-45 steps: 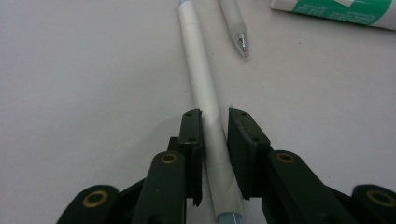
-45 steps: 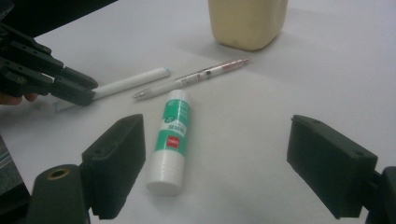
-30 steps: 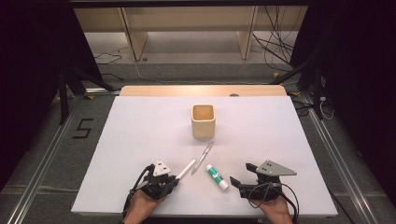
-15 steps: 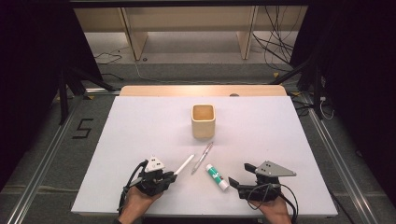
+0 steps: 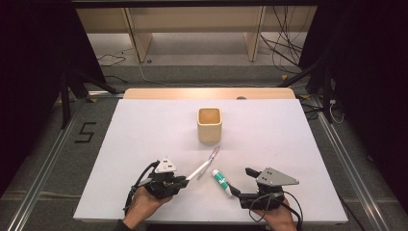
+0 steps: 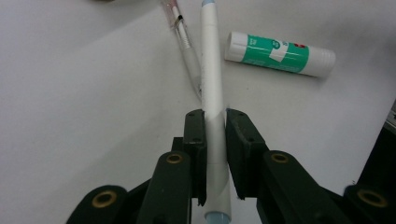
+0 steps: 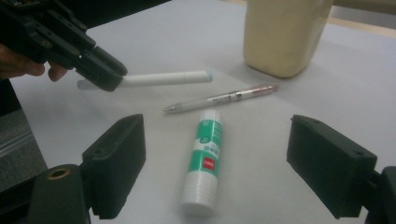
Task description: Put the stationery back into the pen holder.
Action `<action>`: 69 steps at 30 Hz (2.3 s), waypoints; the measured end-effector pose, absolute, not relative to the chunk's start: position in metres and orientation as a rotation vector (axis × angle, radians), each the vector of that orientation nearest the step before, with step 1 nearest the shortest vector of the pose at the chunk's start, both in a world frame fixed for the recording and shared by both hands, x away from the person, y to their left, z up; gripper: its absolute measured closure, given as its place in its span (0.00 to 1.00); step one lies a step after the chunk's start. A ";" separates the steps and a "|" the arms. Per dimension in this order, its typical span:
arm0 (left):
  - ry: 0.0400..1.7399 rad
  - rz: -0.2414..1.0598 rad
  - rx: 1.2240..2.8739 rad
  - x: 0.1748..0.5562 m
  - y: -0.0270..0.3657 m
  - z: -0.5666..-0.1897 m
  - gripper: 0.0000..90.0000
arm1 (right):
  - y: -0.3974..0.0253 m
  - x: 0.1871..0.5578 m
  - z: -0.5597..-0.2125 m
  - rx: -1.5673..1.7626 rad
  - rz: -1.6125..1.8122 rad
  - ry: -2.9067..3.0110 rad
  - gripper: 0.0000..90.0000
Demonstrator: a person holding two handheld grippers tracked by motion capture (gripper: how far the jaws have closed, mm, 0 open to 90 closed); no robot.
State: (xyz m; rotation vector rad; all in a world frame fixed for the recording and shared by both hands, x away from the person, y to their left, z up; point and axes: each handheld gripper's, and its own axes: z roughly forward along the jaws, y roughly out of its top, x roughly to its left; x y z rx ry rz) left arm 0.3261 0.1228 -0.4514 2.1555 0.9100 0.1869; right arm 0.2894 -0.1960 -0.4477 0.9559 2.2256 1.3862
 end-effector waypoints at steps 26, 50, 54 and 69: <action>0.762 0.090 2.258 0.336 0.094 -0.424 0.87 | -0.150 0.288 -0.442 0.590 1.189 2.249 0.24; 0.697 0.051 2.294 0.328 0.086 -0.418 0.87 | -0.112 0.274 -0.459 0.159 0.780 2.132 0.35; 0.695 0.048 2.302 0.327 0.086 -0.417 0.87 | -0.106 0.271 -0.463 0.070 0.697 2.103 0.41; 0.658 0.030 2.330 0.323 0.084 -0.413 0.87 | -0.091 0.262 -0.471 -0.140 0.530 2.015 0.63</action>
